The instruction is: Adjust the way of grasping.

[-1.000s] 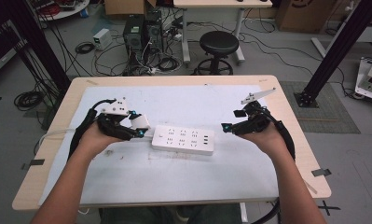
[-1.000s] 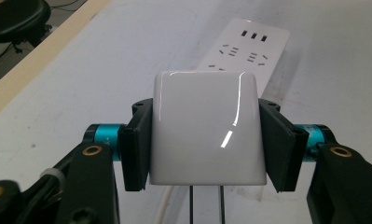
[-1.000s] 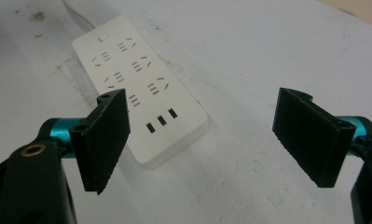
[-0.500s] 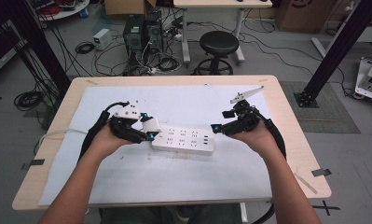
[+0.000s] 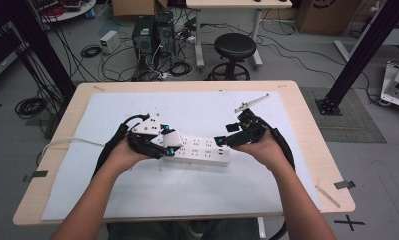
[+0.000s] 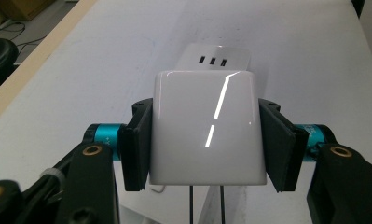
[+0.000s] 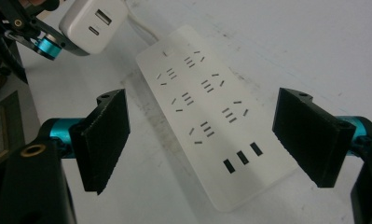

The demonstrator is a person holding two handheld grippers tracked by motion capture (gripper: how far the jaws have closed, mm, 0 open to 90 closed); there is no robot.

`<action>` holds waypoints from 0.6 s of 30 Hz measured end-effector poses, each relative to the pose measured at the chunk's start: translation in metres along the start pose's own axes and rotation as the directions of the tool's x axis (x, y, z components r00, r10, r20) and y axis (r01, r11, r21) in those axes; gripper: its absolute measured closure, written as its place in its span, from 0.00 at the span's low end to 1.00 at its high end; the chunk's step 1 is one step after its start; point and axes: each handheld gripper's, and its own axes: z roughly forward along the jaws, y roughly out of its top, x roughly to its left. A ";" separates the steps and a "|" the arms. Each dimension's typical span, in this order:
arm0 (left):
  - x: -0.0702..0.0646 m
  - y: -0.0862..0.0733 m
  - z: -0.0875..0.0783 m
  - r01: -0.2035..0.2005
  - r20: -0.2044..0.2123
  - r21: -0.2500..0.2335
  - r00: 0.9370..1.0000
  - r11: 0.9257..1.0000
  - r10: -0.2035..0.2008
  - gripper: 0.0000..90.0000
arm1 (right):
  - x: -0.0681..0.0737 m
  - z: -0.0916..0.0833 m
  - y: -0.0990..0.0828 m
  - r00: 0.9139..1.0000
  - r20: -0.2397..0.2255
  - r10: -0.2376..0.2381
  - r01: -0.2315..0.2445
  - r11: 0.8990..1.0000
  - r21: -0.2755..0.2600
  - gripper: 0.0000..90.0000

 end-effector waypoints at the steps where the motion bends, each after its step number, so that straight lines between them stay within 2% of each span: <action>1: -0.001 0.000 0.001 0.001 0.003 -0.005 1.000 1.000 -0.001 0.47 | 0.001 0.002 0.000 1.000 -0.003 -0.001 0.001 1.000 -0.004 0.21; 9: -0.004 0.000 0.007 -0.016 0.017 -0.006 1.000 1.000 0.016 0.47 | 0.004 0.009 0.004 1.000 -0.029 0.010 -0.009 1.000 0.008 0.21; 10: -0.005 0.000 0.009 -0.030 0.022 0.000 0.999 1.000 0.030 0.47 | 0.005 0.014 0.006 0.999 -0.048 0.015 -0.015 1.000 0.006 0.21; 14: -0.006 0.000 0.010 -0.037 0.023 -0.001 0.999 0.999 0.037 0.47 | 0.005 0.016 0.008 0.997 -0.071 0.029 -0.029 1.000 0.004 0.21; 17: -0.005 0.000 0.011 -0.045 0.022 0.000 0.999 0.999 0.045 0.47 | 0.006 0.017 0.009 0.997 -0.074 0.034 -0.034 0.999 0.004 0.21; 18: -0.005 0.000 0.012 -0.047 0.023 -0.002 0.999 0.999 0.047 0.47 | 0.006 0.019 0.010 0.995 -0.095 0.041 -0.041 0.999 -0.001 0.21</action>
